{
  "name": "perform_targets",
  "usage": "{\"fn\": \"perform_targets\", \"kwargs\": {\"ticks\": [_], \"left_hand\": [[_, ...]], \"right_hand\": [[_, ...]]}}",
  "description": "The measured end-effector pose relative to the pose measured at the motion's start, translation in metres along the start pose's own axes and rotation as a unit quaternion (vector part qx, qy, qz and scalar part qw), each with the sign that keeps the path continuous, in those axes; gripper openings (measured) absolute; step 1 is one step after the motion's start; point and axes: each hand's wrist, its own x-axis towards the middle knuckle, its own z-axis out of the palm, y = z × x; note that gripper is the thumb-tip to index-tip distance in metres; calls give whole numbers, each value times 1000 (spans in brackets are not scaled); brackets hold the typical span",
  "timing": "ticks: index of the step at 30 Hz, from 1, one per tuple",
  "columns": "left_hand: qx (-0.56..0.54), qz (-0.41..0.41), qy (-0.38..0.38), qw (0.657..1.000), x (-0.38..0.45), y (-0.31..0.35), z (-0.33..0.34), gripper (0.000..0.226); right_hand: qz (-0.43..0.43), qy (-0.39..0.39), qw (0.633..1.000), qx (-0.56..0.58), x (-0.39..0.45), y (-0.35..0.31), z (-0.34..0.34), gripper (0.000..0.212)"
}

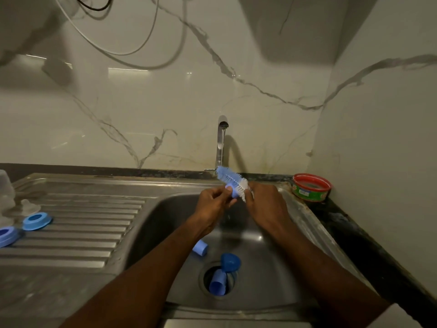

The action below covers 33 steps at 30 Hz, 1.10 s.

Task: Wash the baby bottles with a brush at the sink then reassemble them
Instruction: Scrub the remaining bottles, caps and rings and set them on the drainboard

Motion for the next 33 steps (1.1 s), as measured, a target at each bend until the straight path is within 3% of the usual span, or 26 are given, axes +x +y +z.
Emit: {"fn": "perform_targets", "kwargs": {"ticks": [4, 6, 8, 13, 22, 25, 28, 30, 33], "left_hand": [[45, 38, 129, 990, 7, 4, -10, 24], [31, 30, 155, 987, 10, 1, -16, 27], [0, 16, 143, 990, 7, 0, -16, 28], [20, 26, 5, 999, 0, -1, -2, 29], [61, 30, 165, 984, 10, -5, -15, 23], [6, 1, 91, 996, 5, -3, -15, 29], [32, -4, -7, 999, 2, -2, -8, 28], [42, -1, -8, 999, 1, -3, -4, 26], [52, 12, 56, 997, 4, -2, -6, 27]], "right_hand": [[-28, -10, 999, -12, -4, -1, 1, 31], [-40, -20, 999, -11, -7, -5, 6, 33], [-38, -27, 999, -5, -6, -8, 11, 34], [16, -9, 1000, 20, 4, 3, 8, 33], [-33, -16, 999, -8, -8, -5, 20, 36], [-20, -10, 1000, -9, -5, -4, 20, 34], [10, -13, 1000, -4, 4, 3, 15, 33], [16, -9, 1000, -24, 6, 5, 7, 30], [-17, -10, 994, -109, 7, 7, -3, 27]]}}
